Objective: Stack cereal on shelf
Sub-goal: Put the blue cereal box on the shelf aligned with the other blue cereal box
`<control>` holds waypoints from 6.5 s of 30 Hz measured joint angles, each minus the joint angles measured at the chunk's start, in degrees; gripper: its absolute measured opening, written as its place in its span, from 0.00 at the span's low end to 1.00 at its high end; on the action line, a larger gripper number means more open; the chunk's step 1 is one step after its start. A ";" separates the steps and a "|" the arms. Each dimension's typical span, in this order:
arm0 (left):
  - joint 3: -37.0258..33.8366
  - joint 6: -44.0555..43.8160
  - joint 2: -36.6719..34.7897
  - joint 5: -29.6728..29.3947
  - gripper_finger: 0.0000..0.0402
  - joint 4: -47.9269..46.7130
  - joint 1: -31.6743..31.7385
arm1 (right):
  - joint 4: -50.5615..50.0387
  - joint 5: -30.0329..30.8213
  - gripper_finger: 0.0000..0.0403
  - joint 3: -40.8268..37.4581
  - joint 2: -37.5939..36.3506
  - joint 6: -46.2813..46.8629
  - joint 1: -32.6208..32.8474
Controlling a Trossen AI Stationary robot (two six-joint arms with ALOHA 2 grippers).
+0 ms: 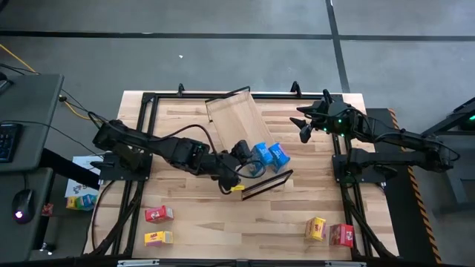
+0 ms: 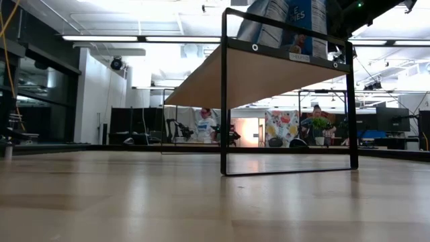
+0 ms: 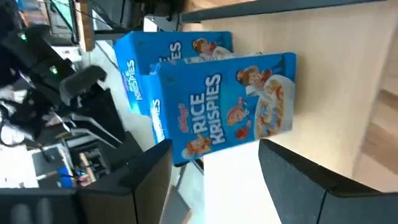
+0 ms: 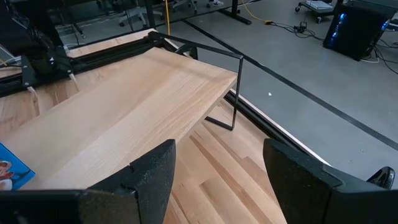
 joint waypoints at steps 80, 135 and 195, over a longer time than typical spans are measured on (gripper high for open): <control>-50.23 -52.57 -9.73 13.16 0.00 65.00 10.12 | 0.87 0.22 0.59 -0.02 2.25 0.46 0.13; -48.28 -48.27 -9.73 12.77 0.00 72.83 10.72 | 2.03 0.24 0.59 0.00 2.23 0.48 0.13; -53.55 -56.53 -8.25 33.40 0.00 75.59 12.09 | 1.92 0.24 0.59 0.00 2.23 0.57 0.13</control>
